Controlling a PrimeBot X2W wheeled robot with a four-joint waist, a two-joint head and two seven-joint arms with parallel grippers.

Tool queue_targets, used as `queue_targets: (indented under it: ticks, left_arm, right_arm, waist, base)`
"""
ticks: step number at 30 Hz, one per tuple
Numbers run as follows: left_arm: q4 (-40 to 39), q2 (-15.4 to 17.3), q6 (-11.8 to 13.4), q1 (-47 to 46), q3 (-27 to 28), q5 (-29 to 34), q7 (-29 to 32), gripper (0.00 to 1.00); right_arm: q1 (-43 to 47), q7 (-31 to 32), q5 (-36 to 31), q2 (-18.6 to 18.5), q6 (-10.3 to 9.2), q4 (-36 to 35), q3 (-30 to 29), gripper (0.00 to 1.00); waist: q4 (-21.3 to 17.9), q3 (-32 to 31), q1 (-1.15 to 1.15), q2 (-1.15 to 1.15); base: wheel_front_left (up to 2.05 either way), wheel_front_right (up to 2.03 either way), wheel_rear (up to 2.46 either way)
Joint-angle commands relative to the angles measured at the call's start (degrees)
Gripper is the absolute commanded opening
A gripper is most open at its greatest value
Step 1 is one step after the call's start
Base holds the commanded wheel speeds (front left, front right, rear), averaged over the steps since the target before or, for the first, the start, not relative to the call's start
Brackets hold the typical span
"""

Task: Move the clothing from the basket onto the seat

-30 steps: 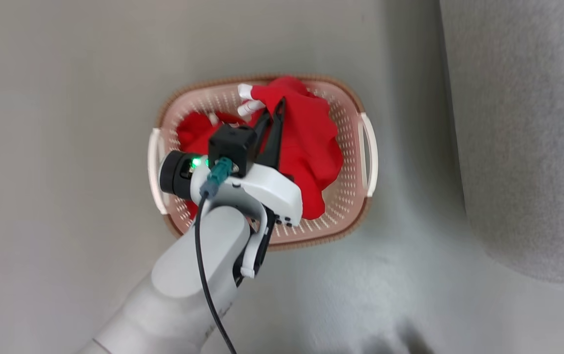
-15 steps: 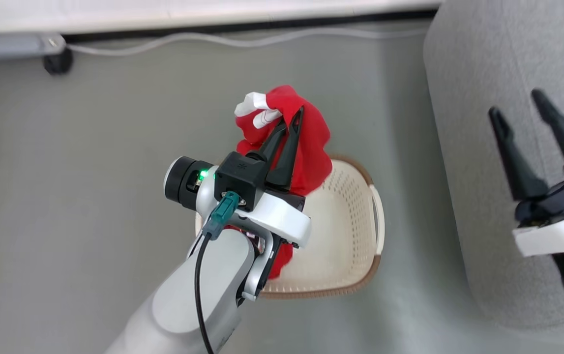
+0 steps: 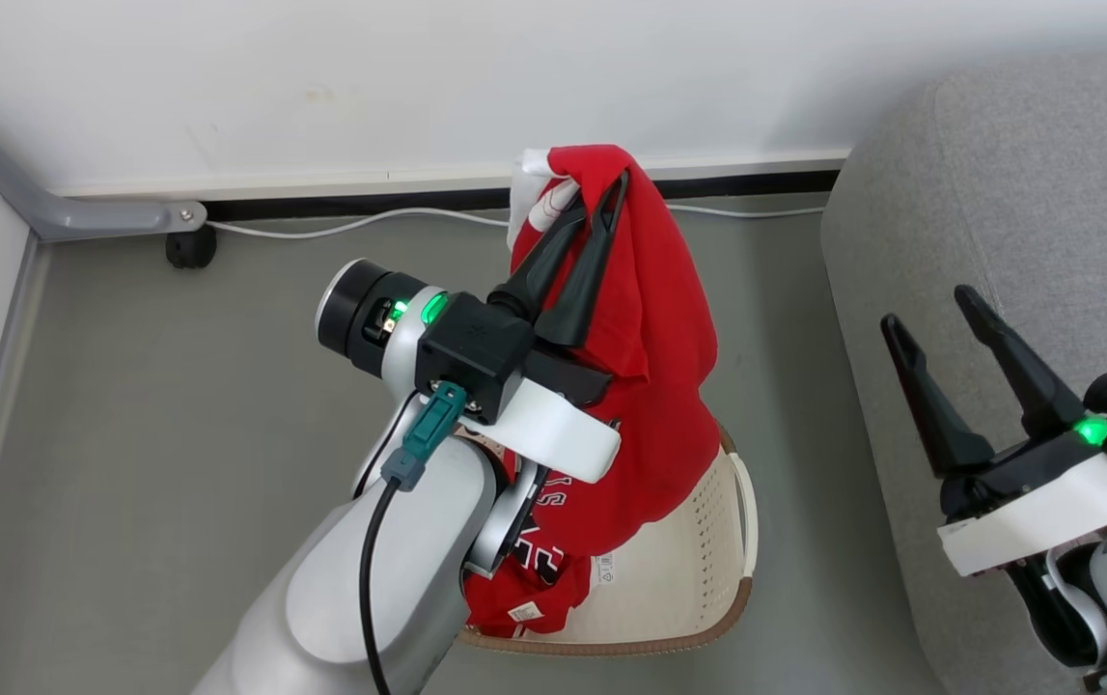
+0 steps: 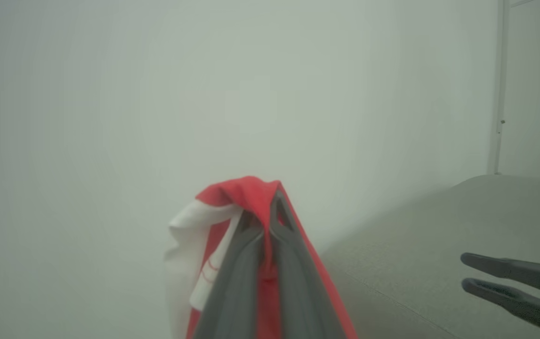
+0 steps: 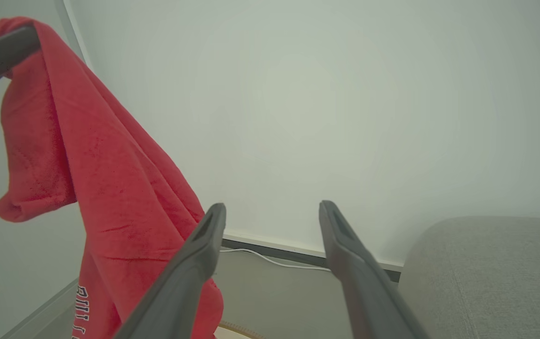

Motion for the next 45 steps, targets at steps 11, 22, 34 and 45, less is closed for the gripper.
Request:
queue_targets:
  ticks: [11, 22, 34, 45]
  left_arm:
    - [-5.4, 0.7, -1.9, -3.0, 2.0, 2.8, -0.3, 0.00]
    - [-7.6, 0.6, -2.2, -2.8, 1.5, 2.9, -0.3, 0.00]
    - [-8.5, 0.5, -2.2, -3.0, -0.2, 2.9, -0.3, 0.00]
    - [-8.3, 0.4, -2.2, -2.5, -1.7, 1.7, -0.3, 0.00]
  right_arm:
    - [2.0, -0.3, -1.2, 1.3, 0.24, 1.0, 1.9, 1.00]
    - [-1.3, -0.3, -1.0, 0.6, 0.24, -6.5, 6.6, 1.00]
    - [-7.1, -0.3, -4.2, -0.2, 0.24, -7.7, 15.3, 1.00]
    - [-11.4, -0.3, -2.1, 2.9, 0.24, 4.4, 22.9, 0.38]
  waist:
    - [0.6, -2.8, 0.00, 0.00]
    - [0.2, -2.5, 0.00, 0.00]
    - [1.4, -2.0, 0.00, 0.00]
    - [2.7, -1.8, 0.00, 0.00]
  base:
    - [0.00, 0.00, 0.00]
    - [0.00, 0.00, 0.00]
    - [0.00, 0.00, 0.00]
    - [0.00, 0.00, 0.00]
